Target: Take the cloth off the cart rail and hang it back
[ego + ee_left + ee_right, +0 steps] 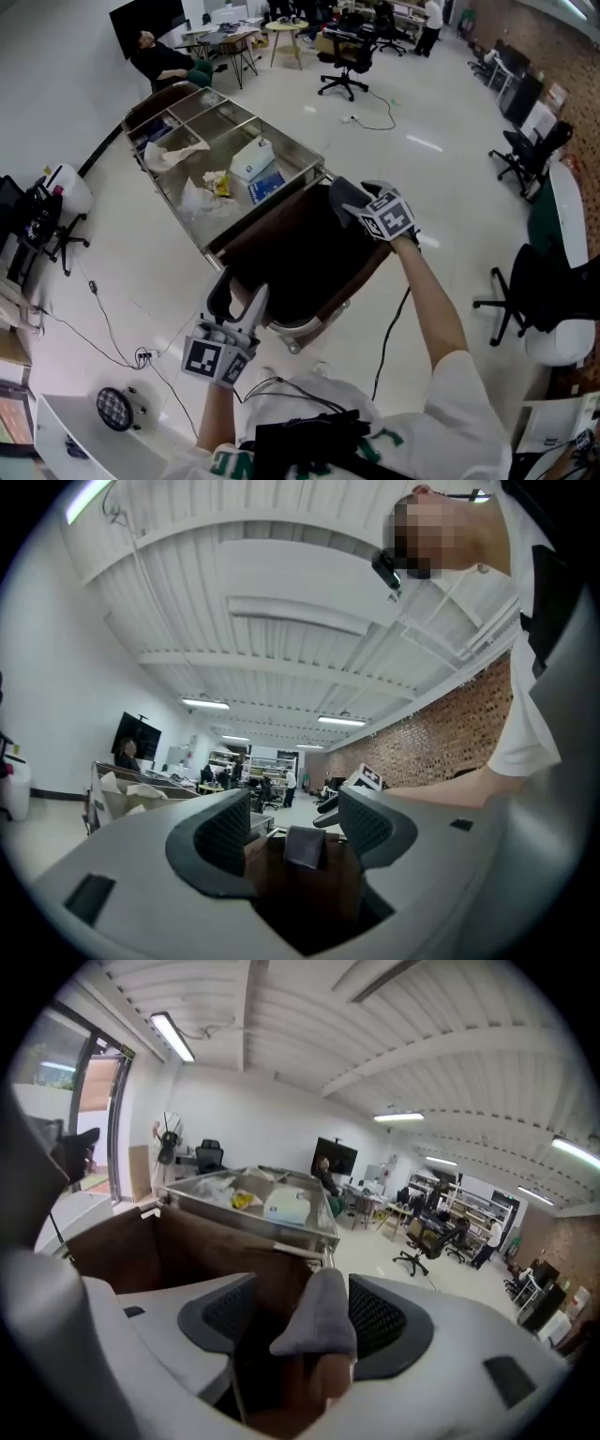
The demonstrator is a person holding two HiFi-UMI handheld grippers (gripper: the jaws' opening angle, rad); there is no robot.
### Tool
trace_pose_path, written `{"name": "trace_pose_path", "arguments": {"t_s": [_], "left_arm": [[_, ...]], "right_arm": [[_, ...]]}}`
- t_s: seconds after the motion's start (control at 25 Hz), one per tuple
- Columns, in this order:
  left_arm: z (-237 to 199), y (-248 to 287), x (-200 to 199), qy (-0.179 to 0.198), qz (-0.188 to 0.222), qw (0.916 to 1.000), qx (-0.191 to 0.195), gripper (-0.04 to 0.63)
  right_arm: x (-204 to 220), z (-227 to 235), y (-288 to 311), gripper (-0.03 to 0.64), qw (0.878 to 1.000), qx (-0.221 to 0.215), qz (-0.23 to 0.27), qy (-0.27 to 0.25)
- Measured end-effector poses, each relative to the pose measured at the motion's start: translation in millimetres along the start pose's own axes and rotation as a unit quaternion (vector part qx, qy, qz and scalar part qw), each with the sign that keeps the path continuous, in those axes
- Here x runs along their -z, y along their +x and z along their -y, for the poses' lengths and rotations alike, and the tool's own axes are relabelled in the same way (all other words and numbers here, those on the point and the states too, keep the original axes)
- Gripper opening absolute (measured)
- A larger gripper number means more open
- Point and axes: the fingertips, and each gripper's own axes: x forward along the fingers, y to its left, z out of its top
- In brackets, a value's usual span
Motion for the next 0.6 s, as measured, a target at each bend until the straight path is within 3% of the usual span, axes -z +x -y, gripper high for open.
{"name": "trace_pose_path", "arguments": {"t_s": [0.24, 0.36, 0.44, 0.6], "left_arm": [[-28.2, -21.6, 6.0, 0.009, -0.004, 0.9996, -0.026, 0.27], [-33.2, -24.4, -0.8, 0.0, -0.004, 0.9995, -0.03, 0.27], [-38.3, -25.8, -1.4, -0.001, -0.004, 0.9995, -0.032, 0.27], [-45.7, -26.5, 3.0, 0.003, -0.004, 0.9996, -0.028, 0.27]], "right_arm": [[32.8, 34.4, 67.6, 0.295, 0.993, 0.006, -0.118, -0.007], [45.0, 39.7, 80.7, 0.218, 0.988, 0.003, -0.155, -0.028], [51.6, 44.3, 84.0, 0.17, 0.985, 0.003, -0.167, -0.029], [50.4, 42.6, 83.9, 0.152, 0.988, 0.0, -0.154, -0.006]]}}
